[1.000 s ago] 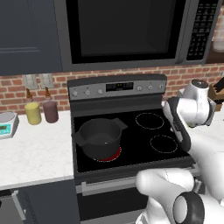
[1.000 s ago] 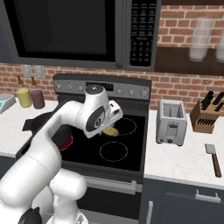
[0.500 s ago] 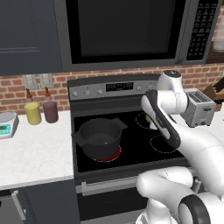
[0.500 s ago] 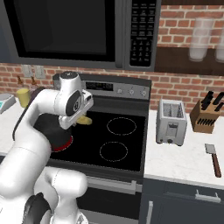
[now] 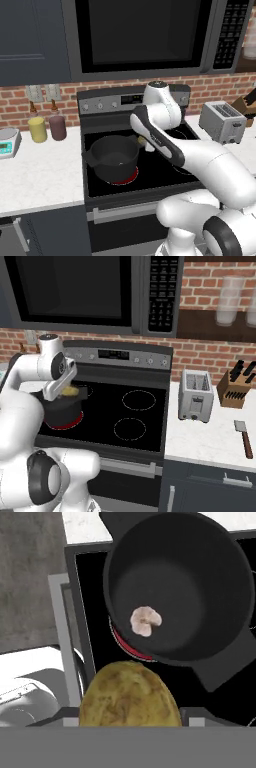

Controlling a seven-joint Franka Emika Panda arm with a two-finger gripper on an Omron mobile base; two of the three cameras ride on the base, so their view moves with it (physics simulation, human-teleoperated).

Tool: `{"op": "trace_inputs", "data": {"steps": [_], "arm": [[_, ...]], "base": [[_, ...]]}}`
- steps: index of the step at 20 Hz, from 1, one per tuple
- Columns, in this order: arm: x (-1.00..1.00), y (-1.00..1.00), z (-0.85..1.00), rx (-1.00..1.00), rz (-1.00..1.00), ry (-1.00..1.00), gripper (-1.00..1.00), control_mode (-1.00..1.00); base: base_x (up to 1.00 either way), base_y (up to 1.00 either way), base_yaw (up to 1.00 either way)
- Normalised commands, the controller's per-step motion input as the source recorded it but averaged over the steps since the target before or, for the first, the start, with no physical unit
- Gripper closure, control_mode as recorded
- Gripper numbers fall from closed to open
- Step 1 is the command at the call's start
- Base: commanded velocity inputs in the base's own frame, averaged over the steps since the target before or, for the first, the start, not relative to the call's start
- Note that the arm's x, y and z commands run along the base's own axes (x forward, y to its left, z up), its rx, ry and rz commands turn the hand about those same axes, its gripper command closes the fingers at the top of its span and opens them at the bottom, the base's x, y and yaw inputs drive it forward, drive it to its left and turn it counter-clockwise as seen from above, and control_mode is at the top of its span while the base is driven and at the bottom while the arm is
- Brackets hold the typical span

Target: Put the potato and garlic in the pot. Retrieve the spatula and lightly stir the vegetables in the pot.

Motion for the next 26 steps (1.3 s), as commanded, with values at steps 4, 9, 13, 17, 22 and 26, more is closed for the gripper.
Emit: {"op": "trace_inputs", "data": {"steps": [4, 9, 13, 17, 22, 26], "arm": [[0.20, 0.68, -0.19, 0.00, 0.07, 0.12, 1.00, -1.00], [0.73, 0.33, -0.50, 0.00, 0.01, 0.08, 1.00, -1.00], [0.71, 0.28, -0.61, 0.00, 0.00, 0.01, 1.00, -1.00], [0.30, 0.41, -0.45, 0.00, 0.01, 0.00, 1.00, -1.00], [0.12, 0.38, -0.33, 0.00, 0.02, 0.03, 1.00, -1.00], [0.14, 0.04, -0.25, 0.00, 0.00, 0.10, 1.00, -1.00]], "base": [[0.00, 0.00, 0.00], [0.00, 0.00, 0.00], [0.00, 0.00, 0.00], [0.00, 0.00, 0.00], [0.00, 0.00, 0.00], [0.00, 0.00, 0.00]]}}
